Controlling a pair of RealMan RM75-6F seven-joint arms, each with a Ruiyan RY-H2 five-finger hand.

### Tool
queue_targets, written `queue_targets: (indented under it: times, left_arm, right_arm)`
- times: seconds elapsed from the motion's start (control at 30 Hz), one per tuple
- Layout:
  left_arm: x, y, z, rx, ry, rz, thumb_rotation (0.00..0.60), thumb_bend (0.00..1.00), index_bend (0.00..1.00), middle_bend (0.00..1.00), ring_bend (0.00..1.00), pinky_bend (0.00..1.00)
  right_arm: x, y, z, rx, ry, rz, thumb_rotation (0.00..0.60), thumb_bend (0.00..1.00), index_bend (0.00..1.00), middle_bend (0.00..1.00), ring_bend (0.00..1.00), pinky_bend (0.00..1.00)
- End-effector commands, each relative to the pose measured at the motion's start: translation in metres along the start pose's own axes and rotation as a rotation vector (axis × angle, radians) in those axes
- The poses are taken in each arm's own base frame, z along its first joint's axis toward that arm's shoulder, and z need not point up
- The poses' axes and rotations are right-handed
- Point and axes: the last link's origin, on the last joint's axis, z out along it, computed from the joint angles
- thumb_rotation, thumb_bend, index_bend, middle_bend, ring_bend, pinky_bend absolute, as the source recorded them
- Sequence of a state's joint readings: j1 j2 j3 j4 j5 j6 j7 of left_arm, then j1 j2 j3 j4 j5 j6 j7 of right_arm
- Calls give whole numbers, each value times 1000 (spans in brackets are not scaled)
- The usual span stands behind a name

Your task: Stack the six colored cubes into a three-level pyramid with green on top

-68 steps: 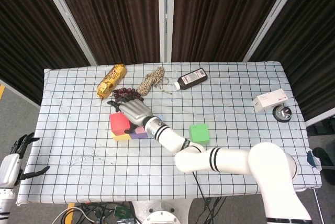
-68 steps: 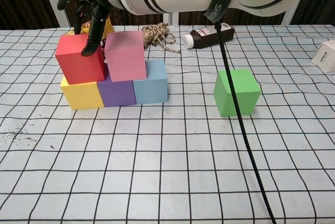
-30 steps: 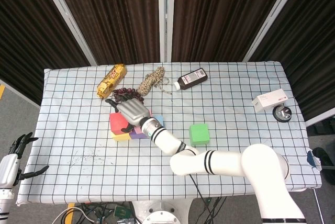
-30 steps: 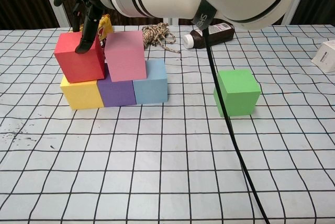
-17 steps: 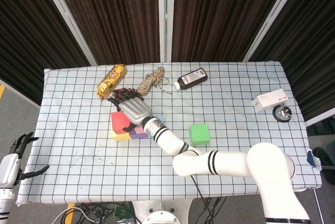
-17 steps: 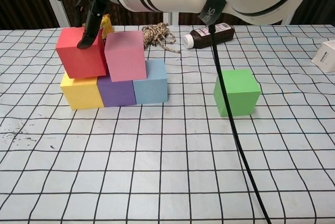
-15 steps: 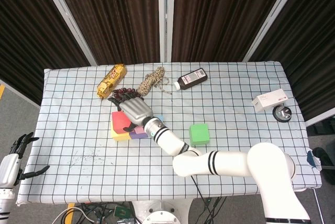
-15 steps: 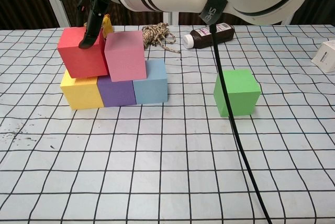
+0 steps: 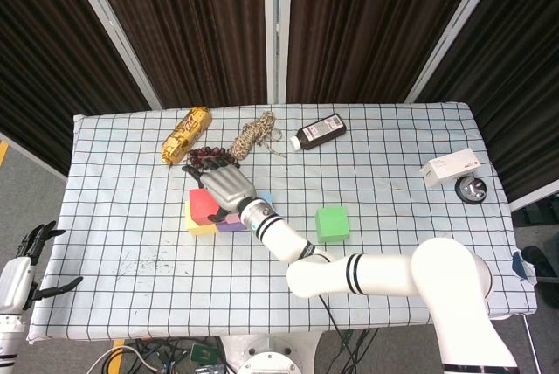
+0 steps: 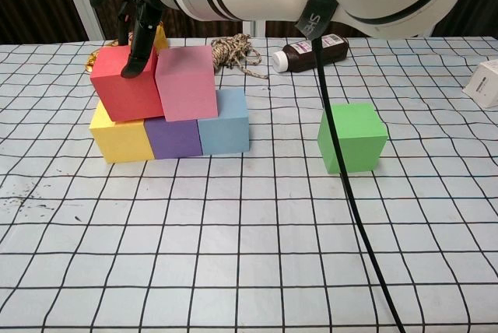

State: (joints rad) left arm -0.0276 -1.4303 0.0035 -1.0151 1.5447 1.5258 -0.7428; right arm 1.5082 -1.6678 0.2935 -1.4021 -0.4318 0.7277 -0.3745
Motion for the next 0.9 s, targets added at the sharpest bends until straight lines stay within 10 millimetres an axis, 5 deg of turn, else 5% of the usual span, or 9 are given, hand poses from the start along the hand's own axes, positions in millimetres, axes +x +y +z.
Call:
queue_targets:
  times: [0.03,0.9]
  left_arm:
    - [0,0,0,0,0,0,600,0,41,184,0,46]
    - [-1,-1,0,4,-1,0,600,0,42,184,0,46]
  right_arm:
    - [0,1,0,-3,-1,0,600,189,0,378,0,0]
    - [-4,-4,-2,-23,22,9,600,189,0,384,3,0]
